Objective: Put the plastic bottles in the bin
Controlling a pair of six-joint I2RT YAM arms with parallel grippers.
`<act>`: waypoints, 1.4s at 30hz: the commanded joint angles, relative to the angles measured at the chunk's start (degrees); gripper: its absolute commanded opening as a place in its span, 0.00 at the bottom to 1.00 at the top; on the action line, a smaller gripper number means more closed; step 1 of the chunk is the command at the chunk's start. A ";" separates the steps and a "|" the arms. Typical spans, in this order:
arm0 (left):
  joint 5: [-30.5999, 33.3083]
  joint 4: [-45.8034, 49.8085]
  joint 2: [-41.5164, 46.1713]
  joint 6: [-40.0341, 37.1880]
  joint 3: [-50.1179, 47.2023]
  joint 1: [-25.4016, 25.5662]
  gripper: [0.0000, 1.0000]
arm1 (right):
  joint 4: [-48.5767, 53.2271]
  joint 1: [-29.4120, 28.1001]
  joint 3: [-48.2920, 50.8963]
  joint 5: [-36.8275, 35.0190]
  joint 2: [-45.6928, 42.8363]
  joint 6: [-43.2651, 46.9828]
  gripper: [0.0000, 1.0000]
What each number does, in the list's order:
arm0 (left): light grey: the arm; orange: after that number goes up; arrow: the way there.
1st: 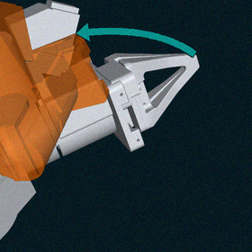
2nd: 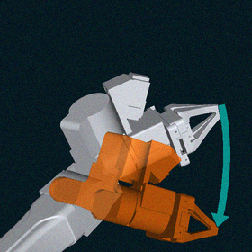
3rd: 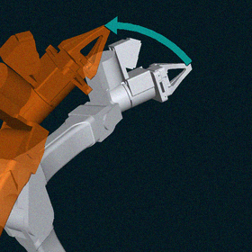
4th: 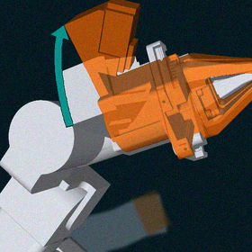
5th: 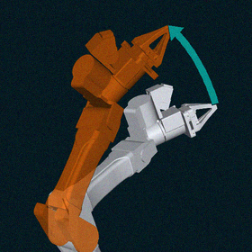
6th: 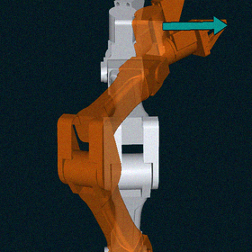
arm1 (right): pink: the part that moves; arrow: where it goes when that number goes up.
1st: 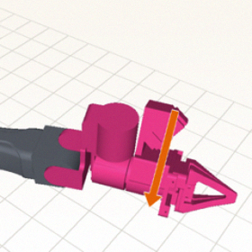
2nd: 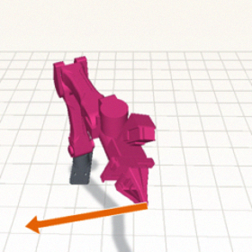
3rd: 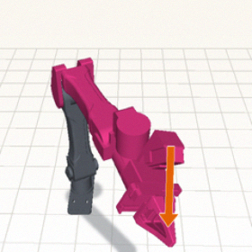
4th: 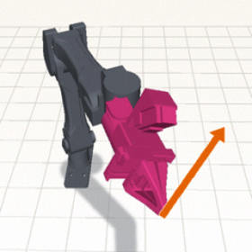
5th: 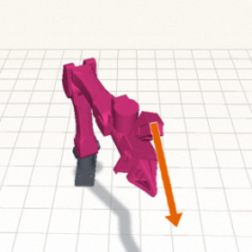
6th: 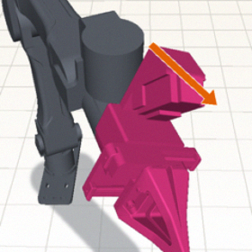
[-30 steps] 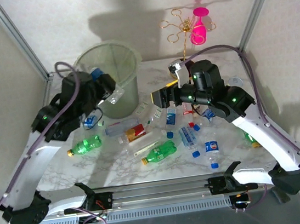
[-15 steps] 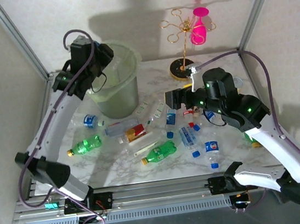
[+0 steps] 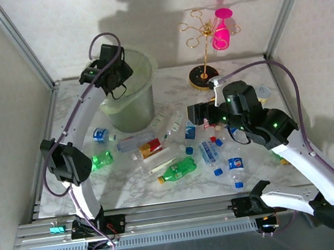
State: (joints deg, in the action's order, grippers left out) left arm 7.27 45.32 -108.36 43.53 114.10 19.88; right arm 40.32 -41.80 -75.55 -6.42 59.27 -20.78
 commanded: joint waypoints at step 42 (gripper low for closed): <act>-4.52 11.27 -2.15 9.91 5.78 -0.54 0.75 | -1.25 -0.45 -1.18 -3.96 -1.30 3.01 0.95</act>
State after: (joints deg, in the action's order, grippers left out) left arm 3.55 55.53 -111.20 52.80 120.31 19.29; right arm 39.68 -41.89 -75.00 -9.10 58.63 -19.57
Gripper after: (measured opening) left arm 0.748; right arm 0.944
